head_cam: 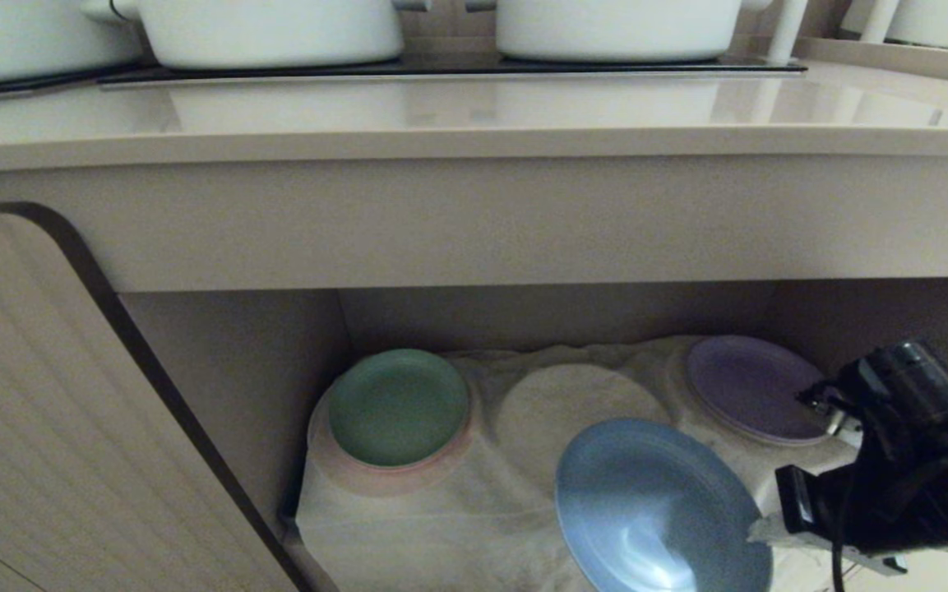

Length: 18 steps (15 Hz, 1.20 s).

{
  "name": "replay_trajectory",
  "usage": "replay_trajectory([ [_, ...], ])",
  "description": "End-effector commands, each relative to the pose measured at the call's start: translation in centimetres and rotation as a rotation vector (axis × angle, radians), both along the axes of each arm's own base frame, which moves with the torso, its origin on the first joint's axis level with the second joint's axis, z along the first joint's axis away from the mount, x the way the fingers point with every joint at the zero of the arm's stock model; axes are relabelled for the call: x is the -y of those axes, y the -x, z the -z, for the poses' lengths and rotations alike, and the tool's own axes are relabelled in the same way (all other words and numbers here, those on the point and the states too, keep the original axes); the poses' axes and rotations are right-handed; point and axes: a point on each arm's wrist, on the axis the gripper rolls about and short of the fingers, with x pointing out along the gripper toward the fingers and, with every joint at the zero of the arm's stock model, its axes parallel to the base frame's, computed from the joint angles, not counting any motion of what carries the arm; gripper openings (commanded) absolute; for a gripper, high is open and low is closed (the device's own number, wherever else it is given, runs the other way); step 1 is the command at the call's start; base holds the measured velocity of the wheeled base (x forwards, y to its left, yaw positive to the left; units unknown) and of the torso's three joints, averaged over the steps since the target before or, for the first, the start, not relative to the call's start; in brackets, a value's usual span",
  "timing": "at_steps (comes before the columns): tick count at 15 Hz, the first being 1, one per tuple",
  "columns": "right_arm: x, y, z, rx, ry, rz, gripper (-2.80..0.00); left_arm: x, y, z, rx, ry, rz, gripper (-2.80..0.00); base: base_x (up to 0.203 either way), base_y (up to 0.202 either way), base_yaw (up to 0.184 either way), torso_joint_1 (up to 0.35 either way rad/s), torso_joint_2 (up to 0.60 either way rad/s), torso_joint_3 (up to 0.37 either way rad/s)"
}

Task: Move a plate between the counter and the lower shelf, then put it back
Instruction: Put the plate in the cupboard

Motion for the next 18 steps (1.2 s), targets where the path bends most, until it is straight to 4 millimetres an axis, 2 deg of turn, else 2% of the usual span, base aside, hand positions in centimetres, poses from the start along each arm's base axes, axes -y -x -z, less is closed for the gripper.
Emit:
replay_trajectory([
  [1, -0.6, -2.1, 0.6, -0.040, -0.009, 0.038, -2.80, 0.0, 0.0, 0.0, 0.000, 0.001, -0.001, -2.80, 0.000, 0.000, 0.000, 0.000, 0.00, 0.000],
  [7, -1.4, -5.0, 1.3, -0.072, -0.028, 0.129, -2.80, 0.0, 0.0, 0.0, 0.001, 0.001, -0.001, -2.80, 0.000, 0.000, 0.000, 0.000, 0.00, 0.000],
  [13, -2.2, -7.3, 3.4, -0.026, -0.006, 0.184, -2.80, 0.0, 0.0, 0.0, 0.000, 0.001, -0.001, -2.80, 0.000, 0.000, 0.000, 0.000, 0.00, 0.000],
  [18, -3.3, -9.7, 3.5, -0.004, -0.038, 0.236, -2.80, 0.0, 0.0, 0.0, 0.000, 0.001, -0.001, -2.80, 0.000, 0.000, 0.000, 0.000, 0.00, 0.000],
])
